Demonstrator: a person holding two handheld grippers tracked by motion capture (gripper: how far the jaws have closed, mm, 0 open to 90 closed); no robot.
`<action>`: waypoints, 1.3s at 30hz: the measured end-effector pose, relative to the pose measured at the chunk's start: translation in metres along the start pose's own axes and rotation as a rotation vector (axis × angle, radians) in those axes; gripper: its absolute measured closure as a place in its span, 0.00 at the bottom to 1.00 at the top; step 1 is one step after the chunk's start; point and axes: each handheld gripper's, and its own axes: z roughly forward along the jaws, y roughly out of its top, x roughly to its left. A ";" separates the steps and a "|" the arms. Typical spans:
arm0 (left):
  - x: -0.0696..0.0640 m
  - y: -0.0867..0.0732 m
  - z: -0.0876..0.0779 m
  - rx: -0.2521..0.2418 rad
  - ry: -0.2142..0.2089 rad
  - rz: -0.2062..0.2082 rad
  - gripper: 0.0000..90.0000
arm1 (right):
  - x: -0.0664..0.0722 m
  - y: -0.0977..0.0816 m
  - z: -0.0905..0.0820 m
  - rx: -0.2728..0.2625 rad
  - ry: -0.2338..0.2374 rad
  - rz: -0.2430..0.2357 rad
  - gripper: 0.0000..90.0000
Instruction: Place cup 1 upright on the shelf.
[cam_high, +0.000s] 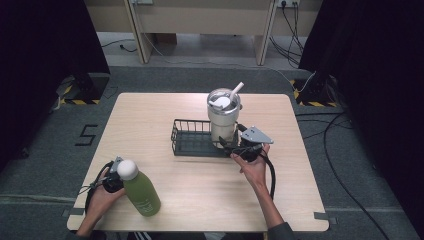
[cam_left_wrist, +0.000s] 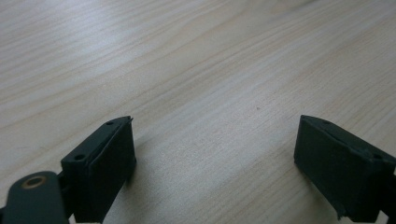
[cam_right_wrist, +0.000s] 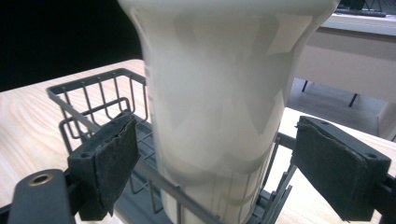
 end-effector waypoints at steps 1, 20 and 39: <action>0.000 0.000 0.000 0.000 0.000 0.000 0.13 | 0.001 0.000 -0.002 0.002 0.001 -0.003 0.16; 0.000 0.000 0.000 0.000 0.000 0.000 0.13 | 0.010 -0.005 -0.034 -0.014 0.021 -0.016 0.16; 0.000 0.000 0.000 0.000 0.000 0.001 0.13 | 0.006 -0.014 -0.067 -0.001 0.001 -0.008 0.16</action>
